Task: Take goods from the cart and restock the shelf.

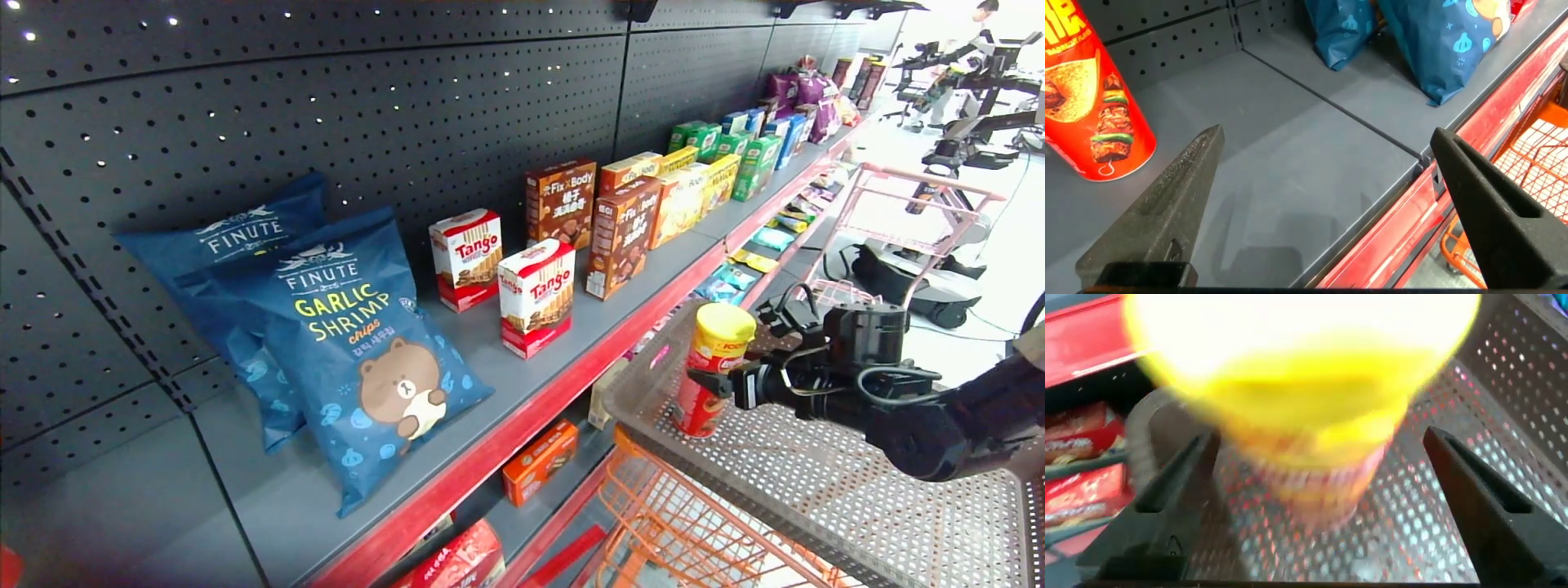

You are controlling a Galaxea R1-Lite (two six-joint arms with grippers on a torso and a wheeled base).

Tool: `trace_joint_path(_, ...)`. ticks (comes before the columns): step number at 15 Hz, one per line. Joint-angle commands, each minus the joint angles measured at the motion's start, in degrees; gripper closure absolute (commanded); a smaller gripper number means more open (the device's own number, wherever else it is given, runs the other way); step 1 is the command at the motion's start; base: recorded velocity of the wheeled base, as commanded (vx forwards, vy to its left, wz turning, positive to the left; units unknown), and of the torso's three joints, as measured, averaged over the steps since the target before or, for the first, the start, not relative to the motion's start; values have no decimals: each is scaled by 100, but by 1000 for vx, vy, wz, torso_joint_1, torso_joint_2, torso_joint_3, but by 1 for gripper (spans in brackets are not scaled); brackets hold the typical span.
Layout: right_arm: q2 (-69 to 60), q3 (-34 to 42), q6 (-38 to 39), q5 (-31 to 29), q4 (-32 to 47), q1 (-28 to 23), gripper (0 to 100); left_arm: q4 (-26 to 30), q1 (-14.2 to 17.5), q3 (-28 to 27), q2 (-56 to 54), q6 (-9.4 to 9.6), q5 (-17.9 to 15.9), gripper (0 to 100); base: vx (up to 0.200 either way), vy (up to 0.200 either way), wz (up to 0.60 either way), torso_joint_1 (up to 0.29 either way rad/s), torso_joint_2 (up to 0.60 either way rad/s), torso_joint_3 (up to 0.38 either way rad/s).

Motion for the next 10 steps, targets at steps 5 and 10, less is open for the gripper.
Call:
trace_joint_path(5,742,-179,23,135,-406,91,0,0,-6,0,0,-2,2,0,0,0,0,0,0,0)
trace_joint_path(10,1137,-293,-30,143,-907,152,0,0,-6,0,0,-2,2,0,0,0,0,0,0,0)
